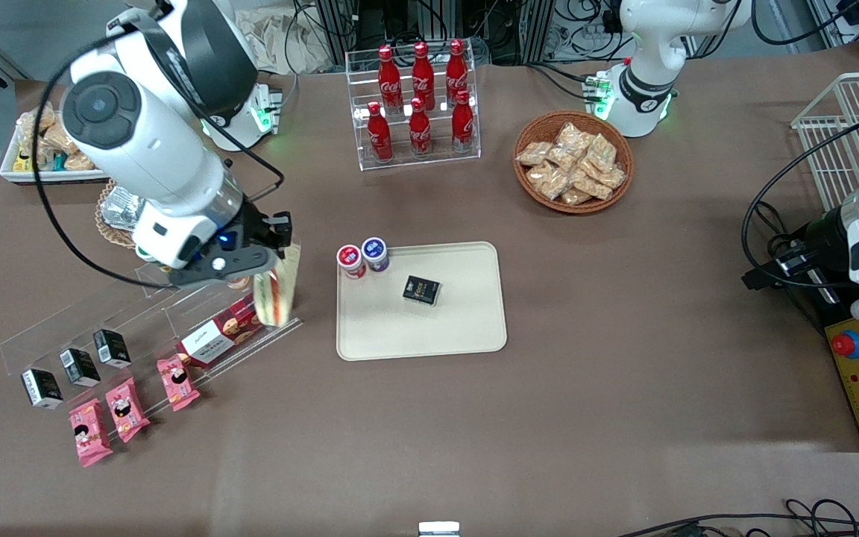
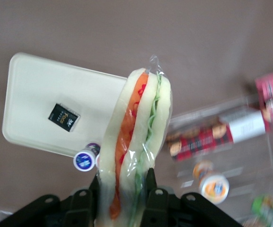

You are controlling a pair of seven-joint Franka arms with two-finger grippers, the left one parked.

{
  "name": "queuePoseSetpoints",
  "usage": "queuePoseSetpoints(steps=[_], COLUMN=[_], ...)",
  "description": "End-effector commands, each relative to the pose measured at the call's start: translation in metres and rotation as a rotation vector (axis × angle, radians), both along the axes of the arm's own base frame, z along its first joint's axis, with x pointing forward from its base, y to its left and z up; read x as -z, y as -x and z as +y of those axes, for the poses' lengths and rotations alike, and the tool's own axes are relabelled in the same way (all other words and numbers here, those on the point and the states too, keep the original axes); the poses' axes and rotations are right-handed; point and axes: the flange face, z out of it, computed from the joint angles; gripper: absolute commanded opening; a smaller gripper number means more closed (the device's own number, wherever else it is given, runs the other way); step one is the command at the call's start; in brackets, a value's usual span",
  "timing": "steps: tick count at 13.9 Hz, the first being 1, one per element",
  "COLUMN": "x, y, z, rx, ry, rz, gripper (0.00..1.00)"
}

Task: Place sandwich on tray
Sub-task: 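Carry the sandwich with the right gripper over to the cream tray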

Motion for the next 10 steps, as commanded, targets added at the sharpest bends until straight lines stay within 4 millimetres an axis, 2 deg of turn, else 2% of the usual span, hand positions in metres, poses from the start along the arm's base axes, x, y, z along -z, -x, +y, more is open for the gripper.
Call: queuePoseSetpoints(steps=[1, 4, 7, 8, 10], x=[0.027, 0.066, 0.107, 0.117, 0.137], y=[-0.029, -0.046, -0.044, -0.039, -0.03], z=[0.008, 0.021, 0.067, 0.086, 0.111], rx=[-0.316, -0.535, -0.732, -0.803, -0.875], ry=[-0.03, -0.053, -0.034, -0.021, 0.029], rz=[-0.079, -0.115, -0.146, -0.168, -0.172], gripper=[0.38, 0.38, 0.39, 0.39, 0.39])
